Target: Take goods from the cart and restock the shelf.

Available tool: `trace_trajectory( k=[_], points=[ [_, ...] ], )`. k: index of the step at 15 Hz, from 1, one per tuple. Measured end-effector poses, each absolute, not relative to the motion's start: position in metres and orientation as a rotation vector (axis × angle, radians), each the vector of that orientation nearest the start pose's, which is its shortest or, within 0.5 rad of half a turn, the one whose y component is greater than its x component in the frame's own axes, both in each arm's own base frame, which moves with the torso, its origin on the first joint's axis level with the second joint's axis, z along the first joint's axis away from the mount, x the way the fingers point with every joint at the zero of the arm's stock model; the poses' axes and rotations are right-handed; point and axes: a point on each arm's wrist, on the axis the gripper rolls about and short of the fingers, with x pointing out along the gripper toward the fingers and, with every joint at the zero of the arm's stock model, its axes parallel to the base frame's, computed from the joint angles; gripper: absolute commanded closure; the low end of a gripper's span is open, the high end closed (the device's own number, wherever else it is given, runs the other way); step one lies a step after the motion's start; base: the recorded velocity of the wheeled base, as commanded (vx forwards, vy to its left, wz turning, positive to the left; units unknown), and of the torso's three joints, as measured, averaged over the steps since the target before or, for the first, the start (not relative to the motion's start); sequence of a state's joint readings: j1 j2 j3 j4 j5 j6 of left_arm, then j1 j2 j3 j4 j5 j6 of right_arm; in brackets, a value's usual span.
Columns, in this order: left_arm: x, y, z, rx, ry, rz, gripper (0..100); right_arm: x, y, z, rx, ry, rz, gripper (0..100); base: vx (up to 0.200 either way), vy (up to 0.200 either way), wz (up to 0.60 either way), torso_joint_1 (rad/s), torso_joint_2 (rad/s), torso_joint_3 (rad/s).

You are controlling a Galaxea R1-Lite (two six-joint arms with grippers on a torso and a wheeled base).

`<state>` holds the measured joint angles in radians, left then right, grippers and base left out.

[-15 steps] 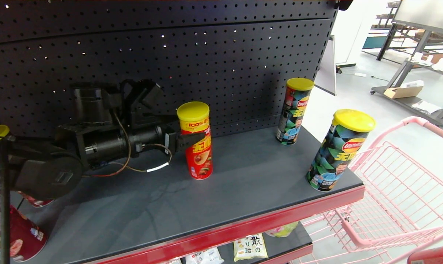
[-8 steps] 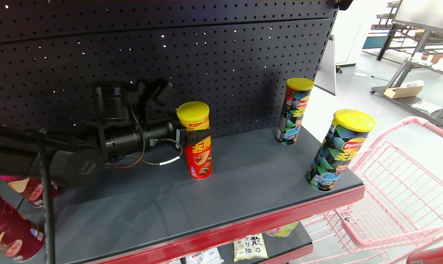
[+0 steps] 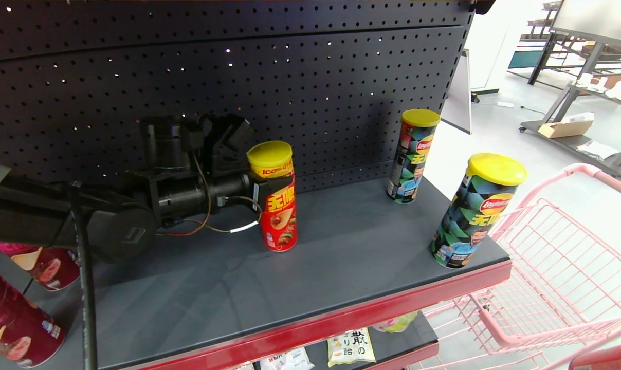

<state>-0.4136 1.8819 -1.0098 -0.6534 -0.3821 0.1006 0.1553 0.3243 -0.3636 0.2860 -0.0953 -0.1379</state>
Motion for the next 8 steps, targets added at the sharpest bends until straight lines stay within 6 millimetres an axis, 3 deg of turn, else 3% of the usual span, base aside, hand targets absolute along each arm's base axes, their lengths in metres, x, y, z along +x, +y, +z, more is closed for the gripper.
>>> trace_trajectory(
  k=[3,8],
  points=[
    [0.315,-0.148,0.184,0.061,0.194,-0.841,100,-0.013,-0.004,0.153,-0.165,0.243,0.075,100,0.000,0.000,0.00,0.000,0.00,0.000],
    [0.267,-0.122,0.196,0.021,0.200,-0.903,100,-0.011,-0.004,0.155,-0.165,0.248,0.077,100,0.000,0.000,0.00,0.000,0.00,0.000]
  ],
)
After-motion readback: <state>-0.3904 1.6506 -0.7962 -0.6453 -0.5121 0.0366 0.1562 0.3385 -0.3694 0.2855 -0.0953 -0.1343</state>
